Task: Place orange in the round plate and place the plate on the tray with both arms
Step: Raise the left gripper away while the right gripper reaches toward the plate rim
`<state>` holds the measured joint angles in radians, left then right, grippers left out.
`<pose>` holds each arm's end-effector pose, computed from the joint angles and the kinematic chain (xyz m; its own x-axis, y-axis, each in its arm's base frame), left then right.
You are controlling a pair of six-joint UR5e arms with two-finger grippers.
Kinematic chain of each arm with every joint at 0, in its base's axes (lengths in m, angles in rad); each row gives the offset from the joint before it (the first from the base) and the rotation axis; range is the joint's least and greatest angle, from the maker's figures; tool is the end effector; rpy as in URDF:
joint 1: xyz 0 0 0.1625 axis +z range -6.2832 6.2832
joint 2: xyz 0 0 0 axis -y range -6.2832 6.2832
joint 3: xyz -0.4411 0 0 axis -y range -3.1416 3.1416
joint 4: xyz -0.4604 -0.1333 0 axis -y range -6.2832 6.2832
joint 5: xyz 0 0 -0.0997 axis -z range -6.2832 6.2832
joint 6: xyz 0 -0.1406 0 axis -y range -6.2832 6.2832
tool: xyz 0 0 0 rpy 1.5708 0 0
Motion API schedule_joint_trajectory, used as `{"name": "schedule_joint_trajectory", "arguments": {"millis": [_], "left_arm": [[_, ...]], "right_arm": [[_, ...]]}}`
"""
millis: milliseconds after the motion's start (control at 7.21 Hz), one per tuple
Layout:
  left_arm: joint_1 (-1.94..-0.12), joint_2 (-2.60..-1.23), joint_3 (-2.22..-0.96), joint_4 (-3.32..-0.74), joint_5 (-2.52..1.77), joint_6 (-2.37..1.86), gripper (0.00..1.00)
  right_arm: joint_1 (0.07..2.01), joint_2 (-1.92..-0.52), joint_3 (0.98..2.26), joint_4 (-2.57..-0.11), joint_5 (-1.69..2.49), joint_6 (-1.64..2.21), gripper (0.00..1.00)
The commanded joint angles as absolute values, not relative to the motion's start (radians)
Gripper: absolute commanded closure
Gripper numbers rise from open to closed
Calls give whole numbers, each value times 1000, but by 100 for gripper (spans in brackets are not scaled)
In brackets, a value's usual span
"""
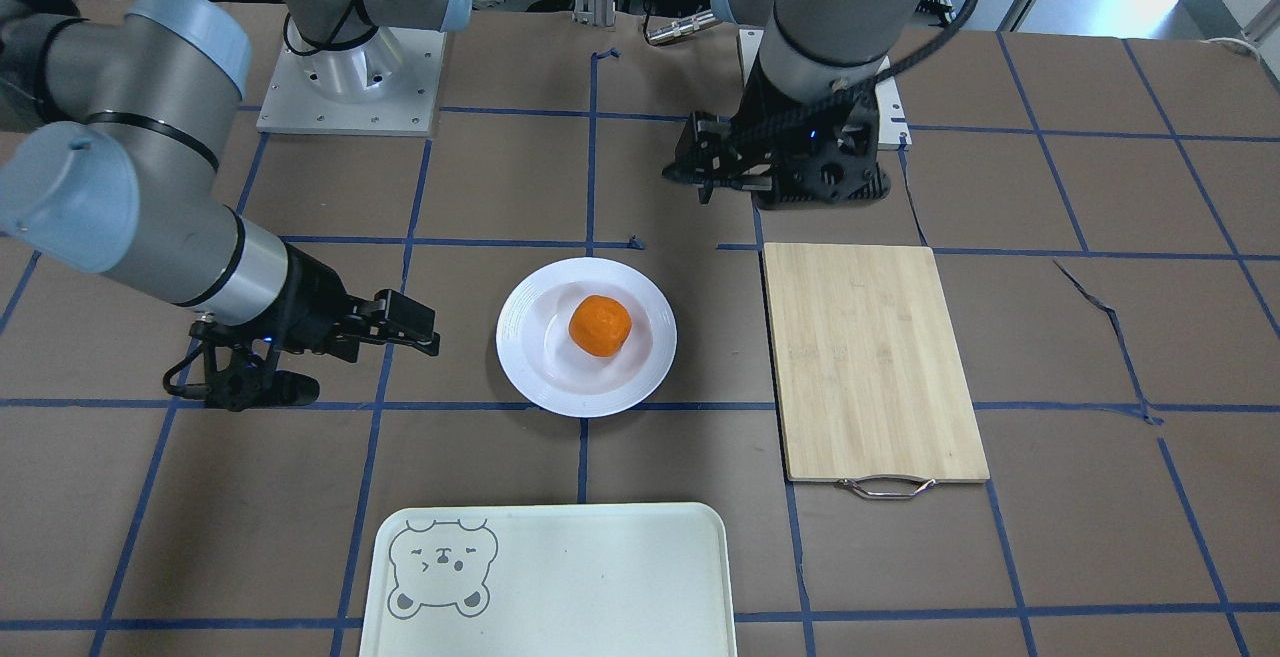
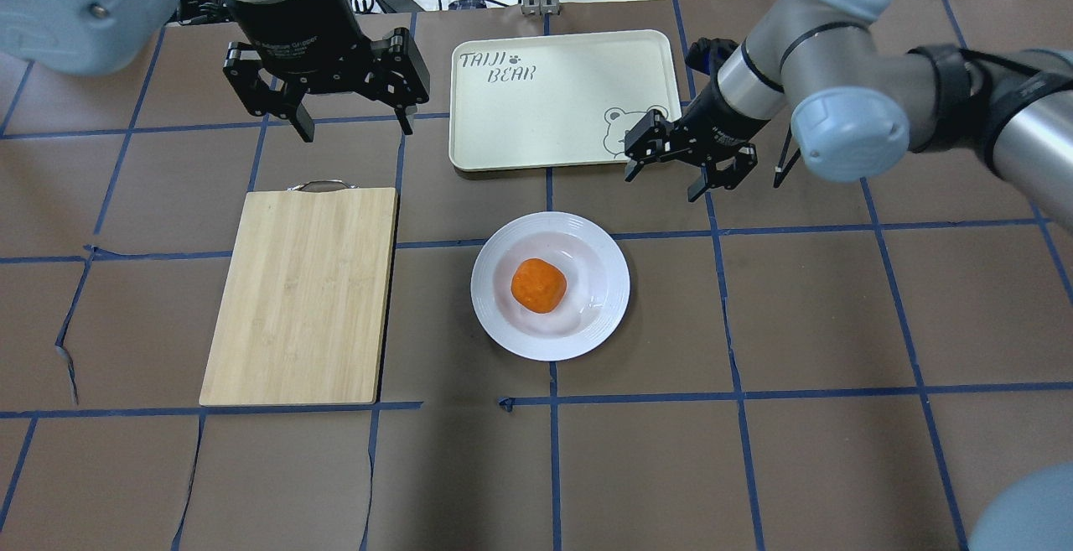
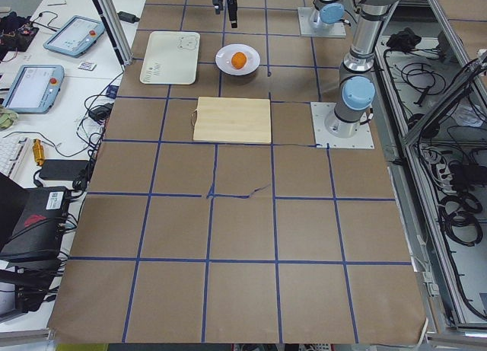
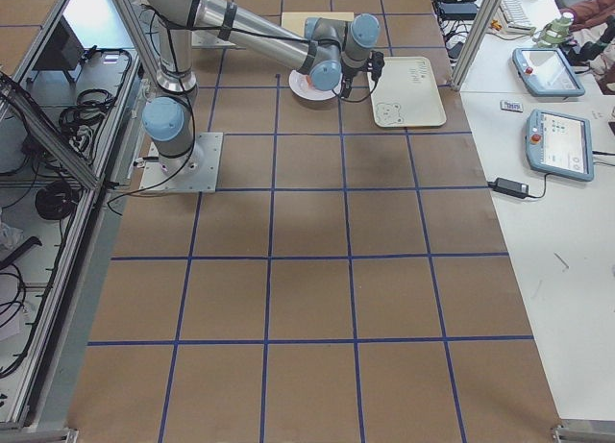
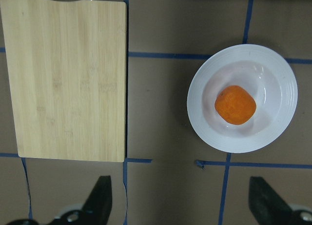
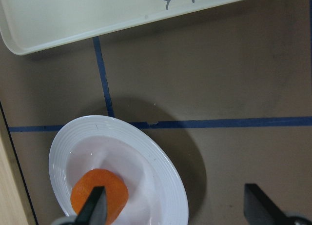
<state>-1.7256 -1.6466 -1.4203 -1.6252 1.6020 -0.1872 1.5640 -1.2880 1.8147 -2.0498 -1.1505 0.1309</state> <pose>-0.2191 -0.5681 0.4982 -0.9991 -0.0330 -0.0269 -0.0324 0.9991 -0.0257 0.1865 -0.6158 0.2217 -0.9041 0.1558 -0.3979 0.1259 0.9869 0.1005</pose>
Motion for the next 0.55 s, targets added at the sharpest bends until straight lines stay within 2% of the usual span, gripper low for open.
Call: {"name": "schedule_joint_trajectory", "arguments": {"millis": [0, 416], "left_arm": [[-1712, -1583, -1580, -1357, 1634, -112, 0], [-1597, -1546, -1528, -1552, 1594, -63, 0]], "right_arm": [[1585, -1289, 1972, -2230, -1082, 210, 0], [1591, -1279, 2118, -2442, -1005, 233, 0]]}}
